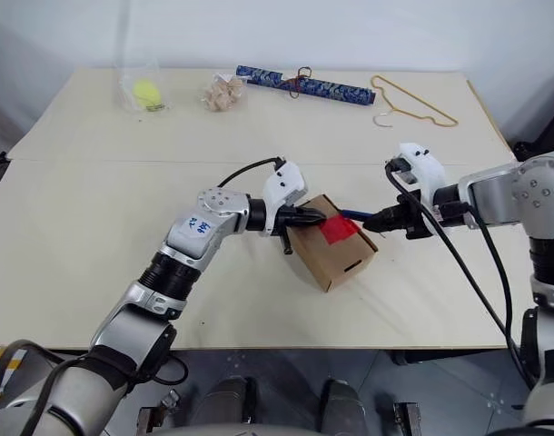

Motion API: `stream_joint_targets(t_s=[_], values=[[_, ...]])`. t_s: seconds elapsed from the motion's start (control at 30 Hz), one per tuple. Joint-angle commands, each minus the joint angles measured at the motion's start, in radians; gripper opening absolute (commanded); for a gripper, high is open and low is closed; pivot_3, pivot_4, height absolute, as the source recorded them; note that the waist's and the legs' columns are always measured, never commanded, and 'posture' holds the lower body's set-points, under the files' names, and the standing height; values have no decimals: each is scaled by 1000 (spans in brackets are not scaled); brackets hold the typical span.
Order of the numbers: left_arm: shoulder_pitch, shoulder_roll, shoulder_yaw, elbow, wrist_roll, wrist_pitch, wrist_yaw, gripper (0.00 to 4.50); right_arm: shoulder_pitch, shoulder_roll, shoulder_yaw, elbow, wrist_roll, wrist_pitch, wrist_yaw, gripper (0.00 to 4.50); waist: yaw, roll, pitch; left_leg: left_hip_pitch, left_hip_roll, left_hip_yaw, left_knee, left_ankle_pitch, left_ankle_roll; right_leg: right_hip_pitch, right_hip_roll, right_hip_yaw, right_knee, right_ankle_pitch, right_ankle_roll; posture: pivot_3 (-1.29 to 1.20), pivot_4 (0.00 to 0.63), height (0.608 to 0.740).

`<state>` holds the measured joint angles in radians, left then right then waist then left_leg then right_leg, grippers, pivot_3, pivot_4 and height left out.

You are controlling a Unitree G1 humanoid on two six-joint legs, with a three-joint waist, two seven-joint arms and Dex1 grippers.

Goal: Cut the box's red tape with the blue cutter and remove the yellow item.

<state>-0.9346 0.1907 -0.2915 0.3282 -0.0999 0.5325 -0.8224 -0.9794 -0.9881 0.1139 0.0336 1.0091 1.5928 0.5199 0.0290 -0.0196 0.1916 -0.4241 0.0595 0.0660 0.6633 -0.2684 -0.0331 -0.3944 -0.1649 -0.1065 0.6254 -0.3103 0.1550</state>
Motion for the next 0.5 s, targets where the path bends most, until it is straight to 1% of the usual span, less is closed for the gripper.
stream_joint_targets(t_s=[0.03, 0.2, 0.33, 0.4, 0.5], values=[[6, -6, -25, 33, 27, 7, 6, 0, -25, -75, 83, 1, 148, 22, -8, 86, 0, 0, 0, 0, 0, 0, 0, 0, 0, 0, 0, 0, 0, 0, 0, 0, 150, 740], [5, -10, -39, 46, 40, 5, 7, 0, -75, -126, 163, 55, 291, 22, -79, 86, -3, 0, 0, 0, 0, 0, 0, 0, 0, 0, 0, 0, 0, 0, 0, 0, 150, 740], [12, -15, -64, 41, 50, 13, -8, 0, -122, -122, 205, 139, 386, 22, -172, 86, -3, 0, 0, 0, 0, 0, 1, 0, 0, 0, 0, 0, 0, 0, 0, 0, 150, 740], [11, 0, -100, 40, 79, 2, -28, 0, -143, -114, 232, 173, 441, 22, -228, 86, -3, 0, 0, 1, 0, 0, 1, 0, 0, 1, 0, 0, 0, 0, 0, 0, 150, 740], [5, 13, -127, 44, 104, -1, -40, 0, -167, -139, 300, 178, 539, 22, -288, 86, -3, 0, -1, 1, 1, 0, 1, 0, 0, 1, 0, 0, 0, 0, -1, 0, 150, 740]])
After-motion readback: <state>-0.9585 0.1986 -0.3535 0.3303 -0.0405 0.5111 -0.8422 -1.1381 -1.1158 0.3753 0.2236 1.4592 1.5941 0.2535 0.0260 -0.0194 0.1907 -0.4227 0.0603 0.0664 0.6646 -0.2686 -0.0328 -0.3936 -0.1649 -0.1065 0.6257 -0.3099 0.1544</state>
